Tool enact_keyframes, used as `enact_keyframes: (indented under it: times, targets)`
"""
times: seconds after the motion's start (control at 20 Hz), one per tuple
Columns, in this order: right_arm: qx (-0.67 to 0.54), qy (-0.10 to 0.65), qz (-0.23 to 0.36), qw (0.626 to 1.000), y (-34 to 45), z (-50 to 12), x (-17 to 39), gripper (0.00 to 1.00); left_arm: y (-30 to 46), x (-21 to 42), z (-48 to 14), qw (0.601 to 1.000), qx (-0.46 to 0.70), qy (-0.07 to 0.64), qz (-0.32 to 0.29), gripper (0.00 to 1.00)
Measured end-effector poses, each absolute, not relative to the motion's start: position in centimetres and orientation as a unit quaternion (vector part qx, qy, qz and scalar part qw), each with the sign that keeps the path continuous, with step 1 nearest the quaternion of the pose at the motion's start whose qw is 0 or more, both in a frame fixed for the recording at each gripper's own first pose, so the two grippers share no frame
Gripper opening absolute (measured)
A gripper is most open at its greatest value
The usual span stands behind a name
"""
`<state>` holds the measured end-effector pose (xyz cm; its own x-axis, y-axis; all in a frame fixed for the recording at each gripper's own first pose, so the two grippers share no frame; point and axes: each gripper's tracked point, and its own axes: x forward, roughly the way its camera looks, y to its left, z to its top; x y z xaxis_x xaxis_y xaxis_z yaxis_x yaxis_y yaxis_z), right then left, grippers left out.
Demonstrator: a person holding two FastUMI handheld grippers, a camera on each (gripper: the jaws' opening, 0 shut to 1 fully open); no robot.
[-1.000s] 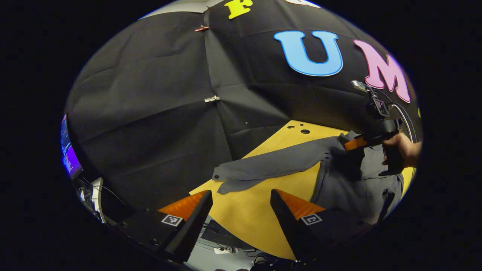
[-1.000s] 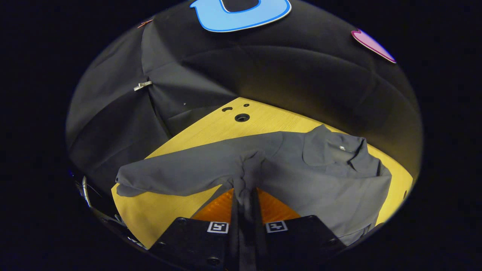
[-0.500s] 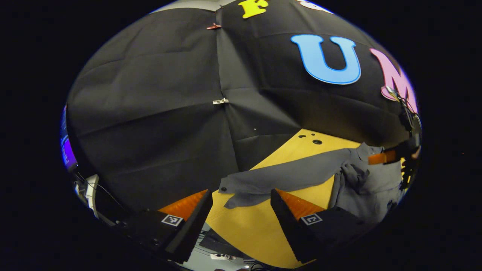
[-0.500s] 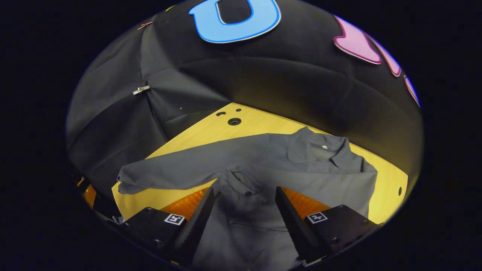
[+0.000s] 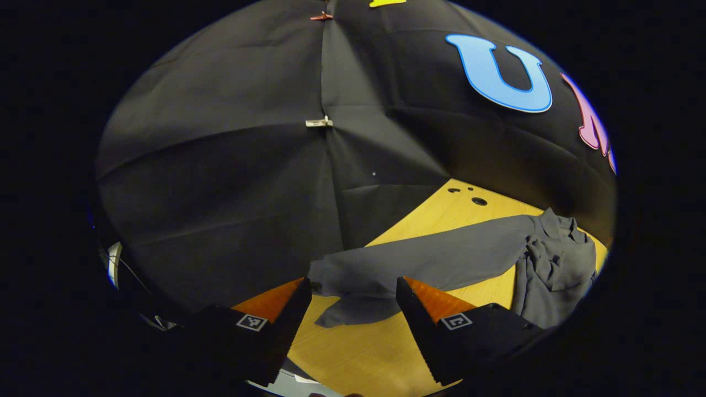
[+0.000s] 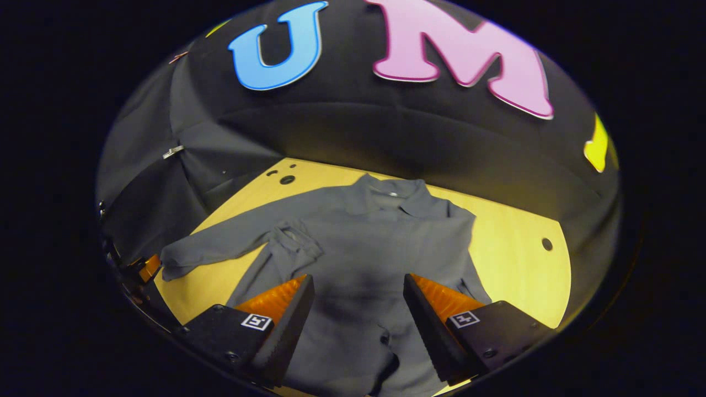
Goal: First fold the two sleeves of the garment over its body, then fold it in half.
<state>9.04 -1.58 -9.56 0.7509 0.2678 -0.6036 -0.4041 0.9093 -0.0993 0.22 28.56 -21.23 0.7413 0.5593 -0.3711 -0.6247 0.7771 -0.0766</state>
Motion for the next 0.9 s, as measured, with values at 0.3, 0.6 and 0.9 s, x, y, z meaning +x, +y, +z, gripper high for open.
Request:
enact_keyframes:
  times: [0.3, 0.6, 0.9]
  targets:
    - [-0.08, 0.314, 0.11, 0.939, -8.9, -9.8, 5.2, 1.0, 31.5, 3.4, -24.6, 0.923, -0.079, 0.205, 0.315, 0.98]
    - [-0.046, 0.329, 0.048, 0.942, -14.1, -10.1, 1.9, 1.0, 31.9, 5.2, -27.5, 0.922, -0.087, 0.251, 0.283, 0.97]
    - [-0.044, 0.346, 0.034, 0.937, -16.5, -10.5, -2.4, 0.99, 30.6, 6.0, -28.0, 0.934, -0.081, 0.264, 0.225, 0.78]
